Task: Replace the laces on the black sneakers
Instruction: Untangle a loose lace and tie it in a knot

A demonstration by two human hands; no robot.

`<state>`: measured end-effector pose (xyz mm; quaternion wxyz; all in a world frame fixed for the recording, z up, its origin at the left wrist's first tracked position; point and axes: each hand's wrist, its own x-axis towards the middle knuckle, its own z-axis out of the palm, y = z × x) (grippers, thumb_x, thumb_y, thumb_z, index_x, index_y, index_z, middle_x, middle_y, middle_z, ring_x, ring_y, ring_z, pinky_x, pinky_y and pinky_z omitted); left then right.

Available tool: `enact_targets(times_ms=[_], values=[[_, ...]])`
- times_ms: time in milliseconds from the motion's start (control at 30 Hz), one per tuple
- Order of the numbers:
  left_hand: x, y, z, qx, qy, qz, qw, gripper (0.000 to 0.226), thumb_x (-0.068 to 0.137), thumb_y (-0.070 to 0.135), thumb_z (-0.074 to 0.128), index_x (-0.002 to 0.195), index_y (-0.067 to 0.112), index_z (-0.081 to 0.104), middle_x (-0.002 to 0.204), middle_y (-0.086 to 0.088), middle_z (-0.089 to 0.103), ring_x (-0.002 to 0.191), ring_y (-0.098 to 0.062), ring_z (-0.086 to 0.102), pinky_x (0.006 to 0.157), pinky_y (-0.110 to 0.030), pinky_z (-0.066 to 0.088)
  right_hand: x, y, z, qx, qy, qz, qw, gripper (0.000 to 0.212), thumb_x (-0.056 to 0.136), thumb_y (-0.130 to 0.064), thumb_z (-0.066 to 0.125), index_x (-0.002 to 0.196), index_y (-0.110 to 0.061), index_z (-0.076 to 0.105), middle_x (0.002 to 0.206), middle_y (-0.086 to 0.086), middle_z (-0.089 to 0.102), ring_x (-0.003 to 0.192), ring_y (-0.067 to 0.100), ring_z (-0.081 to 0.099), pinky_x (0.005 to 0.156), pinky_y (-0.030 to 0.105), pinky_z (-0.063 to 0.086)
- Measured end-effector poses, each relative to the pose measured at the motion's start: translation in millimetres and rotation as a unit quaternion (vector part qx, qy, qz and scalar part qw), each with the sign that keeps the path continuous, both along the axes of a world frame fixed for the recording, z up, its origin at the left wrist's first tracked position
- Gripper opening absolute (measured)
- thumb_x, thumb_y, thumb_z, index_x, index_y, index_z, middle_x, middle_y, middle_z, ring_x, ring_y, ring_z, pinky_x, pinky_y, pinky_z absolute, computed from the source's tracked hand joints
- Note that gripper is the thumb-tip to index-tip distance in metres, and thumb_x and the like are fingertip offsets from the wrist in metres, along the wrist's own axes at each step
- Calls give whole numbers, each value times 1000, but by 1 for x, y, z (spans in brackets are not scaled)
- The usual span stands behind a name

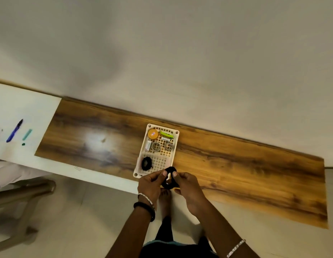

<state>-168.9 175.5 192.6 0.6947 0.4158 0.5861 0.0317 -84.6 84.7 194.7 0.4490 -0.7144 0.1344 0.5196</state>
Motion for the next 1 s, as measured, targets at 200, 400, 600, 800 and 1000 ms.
enact_targets(times_ms=[200, 400, 600, 800, 1000], values=[[13, 29, -95, 49, 72, -34, 996, 10, 89, 13, 73, 98, 11, 78, 86, -7, 74, 88, -26, 70, 88, -49, 58, 10, 33, -88, -48, 18, -7, 999, 18, 88, -19, 77, 97, -4, 73, 99, 21, 75, 78, 24, 67, 70, 34, 55], [17, 51, -173, 47, 144, -69, 986, 7, 90, 8, 71, 92, 11, 66, 85, -9, 69, 91, -33, 68, 88, -55, 56, 7, 60, -184, -170, -52, 74, 981, 15, 77, -27, 82, 82, -16, 73, 85, 13, 75, 80, 35, 72, 75, 48, 61], [24, 56, -199, 110, 217, -152, 958, 14, 91, 14, 69, 104, 7, 68, 97, -12, 74, 98, -31, 69, 88, -37, 53, 3, 84, -173, -223, -174, 157, 946, 23, 94, -22, 66, 109, -6, 72, 113, 14, 71, 108, 34, 64, 84, 35, 51], [31, 54, -202, 167, 252, -194, 933, 16, 95, 16, 63, 109, 8, 66, 108, -8, 72, 105, -29, 64, 80, -26, 38, -6, 95, -182, -246, -217, 230, 916, 26, 105, -19, 46, 123, -6, 60, 118, 17, 68, 112, 36, 63, 86, 38, 49], [32, 58, -201, 213, 295, -247, 898, 19, 96, 19, 61, 111, 14, 72, 110, -8, 73, 105, -31, 64, 82, -30, 43, -8, 98, -189, -240, -221, 276, 904, 27, 105, -13, 42, 119, -4, 62, 118, 17, 67, 111, 35, 64, 88, 37, 49]])
